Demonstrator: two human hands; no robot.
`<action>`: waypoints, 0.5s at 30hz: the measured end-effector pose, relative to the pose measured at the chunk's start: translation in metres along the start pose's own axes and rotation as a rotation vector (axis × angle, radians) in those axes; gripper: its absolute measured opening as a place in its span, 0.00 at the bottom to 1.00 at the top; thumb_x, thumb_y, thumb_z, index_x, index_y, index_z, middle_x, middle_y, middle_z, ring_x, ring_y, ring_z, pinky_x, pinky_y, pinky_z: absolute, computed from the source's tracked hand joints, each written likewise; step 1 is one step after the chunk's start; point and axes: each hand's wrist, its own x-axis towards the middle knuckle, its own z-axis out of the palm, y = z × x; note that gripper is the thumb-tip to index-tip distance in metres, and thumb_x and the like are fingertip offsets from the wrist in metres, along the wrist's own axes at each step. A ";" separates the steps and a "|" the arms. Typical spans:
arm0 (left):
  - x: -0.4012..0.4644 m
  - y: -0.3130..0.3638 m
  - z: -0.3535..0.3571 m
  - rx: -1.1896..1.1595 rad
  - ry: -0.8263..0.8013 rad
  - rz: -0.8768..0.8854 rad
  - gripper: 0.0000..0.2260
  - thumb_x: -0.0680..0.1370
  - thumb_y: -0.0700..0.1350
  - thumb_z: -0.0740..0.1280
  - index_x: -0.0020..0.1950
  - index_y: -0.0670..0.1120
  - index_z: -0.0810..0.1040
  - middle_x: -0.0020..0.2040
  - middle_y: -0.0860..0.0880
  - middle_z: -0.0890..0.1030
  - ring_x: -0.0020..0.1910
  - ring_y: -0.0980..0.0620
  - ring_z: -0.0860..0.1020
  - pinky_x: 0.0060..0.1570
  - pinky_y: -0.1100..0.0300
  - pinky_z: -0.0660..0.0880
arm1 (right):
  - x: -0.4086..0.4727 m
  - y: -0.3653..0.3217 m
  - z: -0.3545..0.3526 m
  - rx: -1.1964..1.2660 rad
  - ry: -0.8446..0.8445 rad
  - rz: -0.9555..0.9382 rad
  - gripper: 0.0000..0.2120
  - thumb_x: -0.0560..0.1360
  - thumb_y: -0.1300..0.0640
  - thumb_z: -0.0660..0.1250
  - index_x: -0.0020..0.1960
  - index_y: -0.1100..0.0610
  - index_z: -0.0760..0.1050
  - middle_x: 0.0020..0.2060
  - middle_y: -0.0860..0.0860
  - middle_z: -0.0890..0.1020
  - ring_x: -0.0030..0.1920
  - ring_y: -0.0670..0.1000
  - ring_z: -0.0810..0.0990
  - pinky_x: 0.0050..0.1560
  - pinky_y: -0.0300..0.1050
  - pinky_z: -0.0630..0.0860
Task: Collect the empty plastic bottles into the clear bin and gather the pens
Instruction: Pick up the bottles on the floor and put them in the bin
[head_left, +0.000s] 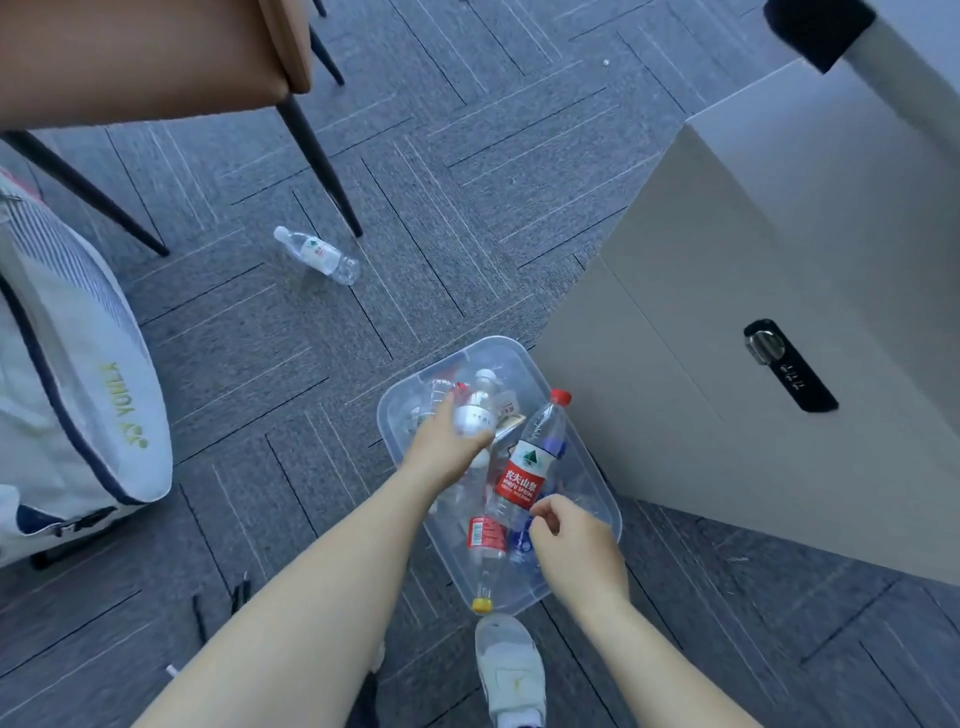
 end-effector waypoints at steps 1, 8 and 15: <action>0.003 -0.003 0.000 0.018 -0.026 -0.001 0.31 0.78 0.52 0.66 0.78 0.48 0.57 0.75 0.45 0.66 0.69 0.43 0.70 0.57 0.57 0.68 | 0.003 -0.002 0.002 0.005 0.011 0.008 0.07 0.78 0.53 0.59 0.49 0.48 0.76 0.43 0.43 0.82 0.43 0.47 0.79 0.38 0.44 0.74; -0.028 -0.056 -0.035 0.219 -0.124 -0.036 0.22 0.79 0.53 0.62 0.71 0.48 0.69 0.67 0.45 0.73 0.62 0.47 0.75 0.57 0.55 0.72 | -0.001 -0.059 0.012 -0.007 0.026 0.061 0.07 0.77 0.52 0.58 0.48 0.46 0.75 0.44 0.47 0.83 0.44 0.51 0.79 0.42 0.47 0.76; -0.039 -0.057 -0.141 0.376 0.049 0.045 0.17 0.80 0.51 0.59 0.68 0.52 0.71 0.66 0.49 0.73 0.63 0.48 0.72 0.57 0.52 0.73 | 0.011 -0.183 0.018 -0.171 -0.027 -0.148 0.10 0.78 0.53 0.57 0.52 0.52 0.76 0.50 0.49 0.83 0.50 0.56 0.79 0.46 0.48 0.75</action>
